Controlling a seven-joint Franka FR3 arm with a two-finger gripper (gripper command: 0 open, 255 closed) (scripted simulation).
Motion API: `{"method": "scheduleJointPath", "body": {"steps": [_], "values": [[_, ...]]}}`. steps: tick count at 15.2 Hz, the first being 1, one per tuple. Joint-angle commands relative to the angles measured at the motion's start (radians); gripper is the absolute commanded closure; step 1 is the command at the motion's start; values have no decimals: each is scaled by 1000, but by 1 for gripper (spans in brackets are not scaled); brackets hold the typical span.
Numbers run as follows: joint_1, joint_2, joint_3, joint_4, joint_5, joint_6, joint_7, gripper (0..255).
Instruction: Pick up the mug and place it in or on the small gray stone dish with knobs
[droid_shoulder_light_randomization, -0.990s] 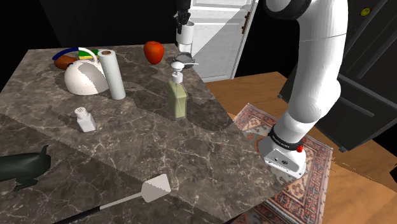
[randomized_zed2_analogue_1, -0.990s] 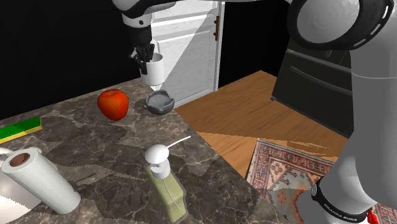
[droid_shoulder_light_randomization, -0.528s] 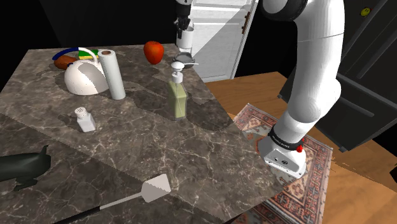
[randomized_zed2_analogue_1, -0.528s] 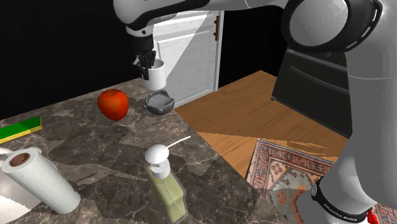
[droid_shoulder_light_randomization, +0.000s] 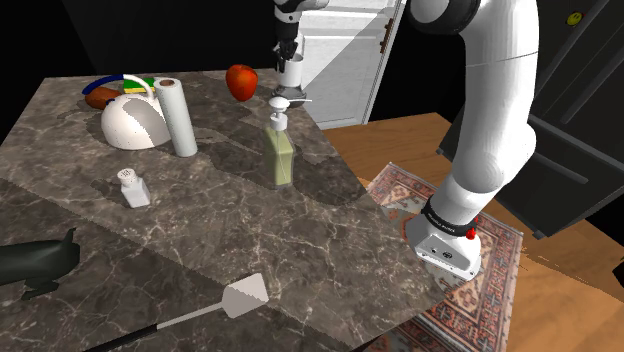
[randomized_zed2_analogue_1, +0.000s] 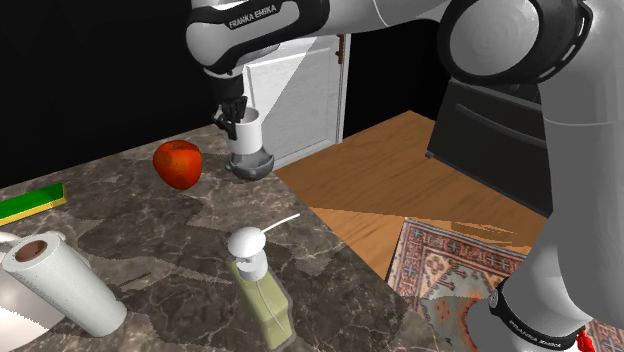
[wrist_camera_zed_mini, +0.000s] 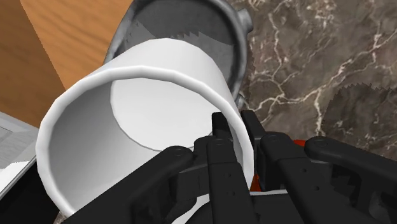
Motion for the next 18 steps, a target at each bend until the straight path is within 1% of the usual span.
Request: {"method": "scheduleJointPath", "body": {"steps": [1, 3, 11, 12, 17, 18], "values": [[-1, 4, 0, -22, 0, 27, -1, 255], [-1, 9, -1, -37, -1, 47, 0, 255], [-1, 9, -1, -36, -1, 47, 0, 255], [-1, 10, -1, -36, -1, 46, 0, 0], [-1, 10, -1, -36, -1, 46, 0, 0], [-1, -3, 0, -22, 0, 20, -1, 0]]}}
